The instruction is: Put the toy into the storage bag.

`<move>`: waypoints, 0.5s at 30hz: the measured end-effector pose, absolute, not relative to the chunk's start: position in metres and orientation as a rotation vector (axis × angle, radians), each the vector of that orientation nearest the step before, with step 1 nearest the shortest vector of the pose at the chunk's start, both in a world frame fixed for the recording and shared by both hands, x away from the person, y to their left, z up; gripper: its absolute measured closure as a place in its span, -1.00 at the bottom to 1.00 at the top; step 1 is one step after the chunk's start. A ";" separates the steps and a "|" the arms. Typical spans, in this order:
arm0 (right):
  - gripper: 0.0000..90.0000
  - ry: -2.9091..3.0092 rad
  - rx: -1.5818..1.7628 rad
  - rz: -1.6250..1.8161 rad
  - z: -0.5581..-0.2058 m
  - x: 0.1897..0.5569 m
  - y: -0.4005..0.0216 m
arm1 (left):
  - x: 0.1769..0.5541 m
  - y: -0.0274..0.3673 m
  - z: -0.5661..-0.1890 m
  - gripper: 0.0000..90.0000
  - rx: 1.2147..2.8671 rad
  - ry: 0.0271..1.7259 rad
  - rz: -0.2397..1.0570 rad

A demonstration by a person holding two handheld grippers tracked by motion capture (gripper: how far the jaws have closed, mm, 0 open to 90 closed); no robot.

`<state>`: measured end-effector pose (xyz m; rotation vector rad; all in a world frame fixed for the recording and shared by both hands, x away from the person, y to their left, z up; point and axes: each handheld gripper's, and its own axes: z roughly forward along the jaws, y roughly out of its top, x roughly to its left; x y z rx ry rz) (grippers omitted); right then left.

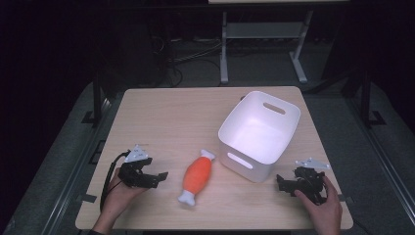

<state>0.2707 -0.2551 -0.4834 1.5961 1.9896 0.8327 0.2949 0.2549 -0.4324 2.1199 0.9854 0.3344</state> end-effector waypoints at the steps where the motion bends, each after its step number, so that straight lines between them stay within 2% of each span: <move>1: -1.00 1.989 1.596 0.833 -0.483 0.271 -0.255 | 0.295 0.254 -0.432 -0.70 2.122 0.980 0.336; 15: -1.00 1.990 1.596 0.832 -0.483 0.271 -0.255 | 0.298 0.235 -0.425 -0.70 2.113 0.954 0.308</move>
